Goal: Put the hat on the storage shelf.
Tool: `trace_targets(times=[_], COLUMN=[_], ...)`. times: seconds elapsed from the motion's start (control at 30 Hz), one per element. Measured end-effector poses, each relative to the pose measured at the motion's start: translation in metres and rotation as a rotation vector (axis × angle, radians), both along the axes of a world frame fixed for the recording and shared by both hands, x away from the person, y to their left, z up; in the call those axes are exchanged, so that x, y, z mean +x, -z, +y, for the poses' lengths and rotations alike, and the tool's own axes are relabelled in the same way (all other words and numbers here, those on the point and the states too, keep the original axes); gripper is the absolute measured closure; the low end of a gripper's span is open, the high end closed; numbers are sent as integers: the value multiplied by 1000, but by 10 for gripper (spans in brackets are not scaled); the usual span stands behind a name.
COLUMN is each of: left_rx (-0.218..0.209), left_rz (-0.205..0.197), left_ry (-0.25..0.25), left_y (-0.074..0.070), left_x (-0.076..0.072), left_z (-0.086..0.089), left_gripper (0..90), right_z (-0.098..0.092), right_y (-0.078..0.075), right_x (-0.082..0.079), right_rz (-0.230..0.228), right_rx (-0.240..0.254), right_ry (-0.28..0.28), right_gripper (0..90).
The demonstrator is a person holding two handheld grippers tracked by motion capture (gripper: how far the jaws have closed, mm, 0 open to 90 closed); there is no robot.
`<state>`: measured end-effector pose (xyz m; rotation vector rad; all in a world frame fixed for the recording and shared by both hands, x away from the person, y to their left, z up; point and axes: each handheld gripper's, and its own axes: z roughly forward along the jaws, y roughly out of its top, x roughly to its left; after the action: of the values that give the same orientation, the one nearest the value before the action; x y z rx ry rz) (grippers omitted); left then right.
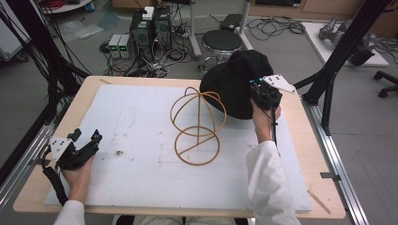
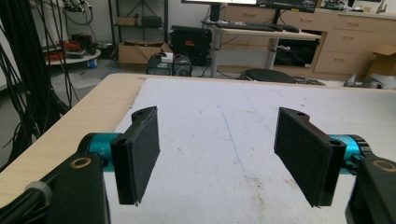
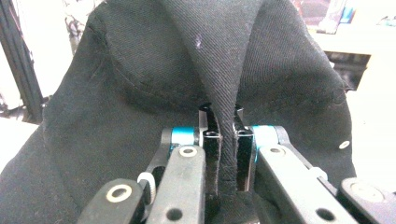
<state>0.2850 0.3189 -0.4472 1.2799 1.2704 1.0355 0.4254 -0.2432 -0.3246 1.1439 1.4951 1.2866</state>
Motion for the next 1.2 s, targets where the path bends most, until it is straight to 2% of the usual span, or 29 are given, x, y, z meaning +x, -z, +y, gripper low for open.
trace_targets(times=[0.23, 0.33, 0.53, 0.73, 0.93, 1.2], left_rx=[8, 29, 28, 26, 25, 20], left_rz=[-6, -12, -17, -16, -14, -15], left_ry=[-1, 5, 9, 9, 13, 16], left_y=[0, -2, -2, -2, -2, -2], left_x=[0, 0, 0, 0, 1, 1], left_z=[-1, -2, -4, -4, -5, -5], left_gripper=[312, 312, 312, 312, 312, 312], right_z=[-2, -1, 1, -1, 0, 4], right_y=[-29, -37, -53, -70, -84, -96], right_x=[-10, -14, -21, -29, -40, -51], right_rz=[-64, -93, -151, -195, -228, -244], right_rx=[-13, -10, -20, -3, 27, 79], right_ry=[-14, -11, 8, 4, -26, -77], right_gripper=[870, 869, 869, 869, 868, 868])
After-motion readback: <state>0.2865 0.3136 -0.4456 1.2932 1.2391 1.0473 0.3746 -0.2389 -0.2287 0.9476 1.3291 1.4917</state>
